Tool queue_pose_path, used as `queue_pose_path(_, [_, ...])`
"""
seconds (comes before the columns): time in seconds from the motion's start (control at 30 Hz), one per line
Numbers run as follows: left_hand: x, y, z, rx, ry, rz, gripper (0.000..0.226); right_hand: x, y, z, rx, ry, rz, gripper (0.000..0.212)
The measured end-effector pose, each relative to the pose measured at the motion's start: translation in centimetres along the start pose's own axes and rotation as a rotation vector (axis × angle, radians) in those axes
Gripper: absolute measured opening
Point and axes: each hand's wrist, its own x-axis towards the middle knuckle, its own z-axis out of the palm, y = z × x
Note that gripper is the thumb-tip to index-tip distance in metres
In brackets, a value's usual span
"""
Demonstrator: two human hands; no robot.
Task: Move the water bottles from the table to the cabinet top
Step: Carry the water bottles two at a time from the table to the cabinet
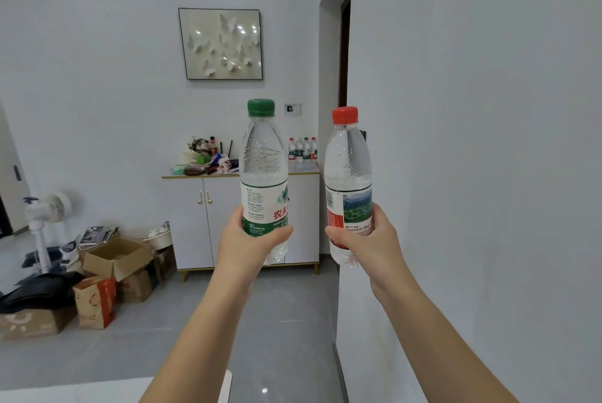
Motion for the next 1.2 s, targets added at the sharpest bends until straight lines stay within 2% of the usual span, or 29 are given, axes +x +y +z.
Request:
queue_pose_path(0.27, [6.6, -2.3, 2.7, 0.027, -0.003, -0.005, 0.049, 6.5, 3.5, -0.1, 0.012, 0.030, -0.027, 0.066])
queue_pose_path(0.47, [13.3, -3.8, 6.0, 0.030, 0.003, 0.017, 0.047, 14.3, 5.6, 0.0, 0.029, 0.009, -0.038, 0.058])
queue_pose_path(0.63, [17.9, -4.9, 8.1, 0.020, 0.025, 0.043, 0.046, 20.2, 7.0, 0.5, 0.041, -0.003, -0.043, 0.066])
queue_pose_path(0.87, [22.8, -7.2, 10.0, -0.006, 0.077, 0.044, 0.049, 25.8, 9.1, 1.4, 0.132, -0.019, -0.027, 0.062])
queue_pose_path(1.2, [32.6, -12.1, 11.1, -0.004, 0.086, 0.027, 0.052, 34.3, 14.1, 4.6, 0.140, 0.032, -0.017, 0.062])
